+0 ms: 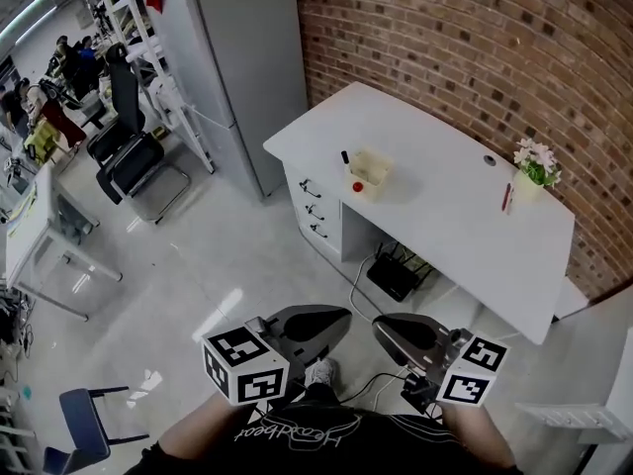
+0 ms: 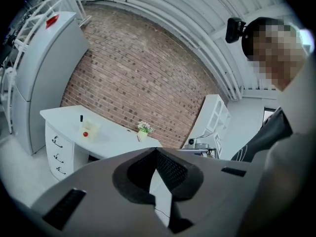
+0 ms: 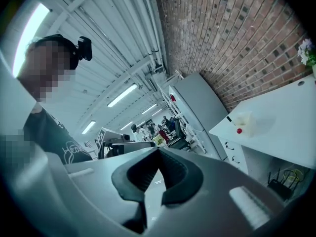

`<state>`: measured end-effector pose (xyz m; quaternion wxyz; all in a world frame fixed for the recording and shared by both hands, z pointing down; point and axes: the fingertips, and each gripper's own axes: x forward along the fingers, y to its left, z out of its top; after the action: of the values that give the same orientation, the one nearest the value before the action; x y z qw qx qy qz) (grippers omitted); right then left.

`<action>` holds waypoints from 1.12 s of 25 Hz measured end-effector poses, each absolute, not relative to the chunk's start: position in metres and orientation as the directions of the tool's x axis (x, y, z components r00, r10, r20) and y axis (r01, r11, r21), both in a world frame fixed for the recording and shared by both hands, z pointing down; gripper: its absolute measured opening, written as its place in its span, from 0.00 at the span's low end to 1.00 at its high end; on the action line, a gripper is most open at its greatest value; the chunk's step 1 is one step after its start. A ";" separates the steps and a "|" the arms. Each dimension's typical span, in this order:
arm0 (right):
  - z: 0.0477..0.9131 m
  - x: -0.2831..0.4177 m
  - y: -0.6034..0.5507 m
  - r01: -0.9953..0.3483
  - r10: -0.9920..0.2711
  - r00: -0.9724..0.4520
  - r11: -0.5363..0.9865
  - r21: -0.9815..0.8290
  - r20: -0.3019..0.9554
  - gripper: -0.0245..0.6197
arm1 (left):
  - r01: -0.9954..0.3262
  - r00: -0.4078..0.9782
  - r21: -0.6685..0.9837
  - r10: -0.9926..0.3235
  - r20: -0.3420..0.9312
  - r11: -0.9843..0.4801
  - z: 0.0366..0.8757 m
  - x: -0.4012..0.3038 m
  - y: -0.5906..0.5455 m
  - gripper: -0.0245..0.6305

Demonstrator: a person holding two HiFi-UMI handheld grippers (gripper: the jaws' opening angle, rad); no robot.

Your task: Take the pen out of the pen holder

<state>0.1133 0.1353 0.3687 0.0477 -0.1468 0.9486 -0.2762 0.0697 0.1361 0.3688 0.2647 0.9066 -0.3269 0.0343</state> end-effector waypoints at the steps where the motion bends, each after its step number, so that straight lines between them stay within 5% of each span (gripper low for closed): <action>1: 0.371 0.108 0.128 -0.256 -0.307 -0.952 0.802 -0.539 -0.005 0.04 | -0.608 0.787 0.459 -0.569 0.239 -0.647 0.370 0.065 0.128 0.04; 28: 0.390 0.031 0.002 -0.352 -0.378 -0.923 0.763 -0.543 0.068 0.04 | -0.584 0.801 0.511 -0.549 0.238 -0.631 0.387 -0.027 -0.006 0.04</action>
<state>0.0308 0.0022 0.3903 0.0225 -0.1943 0.9385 -0.2844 -0.0270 -0.0055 0.3872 0.2933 0.9026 -0.3138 0.0297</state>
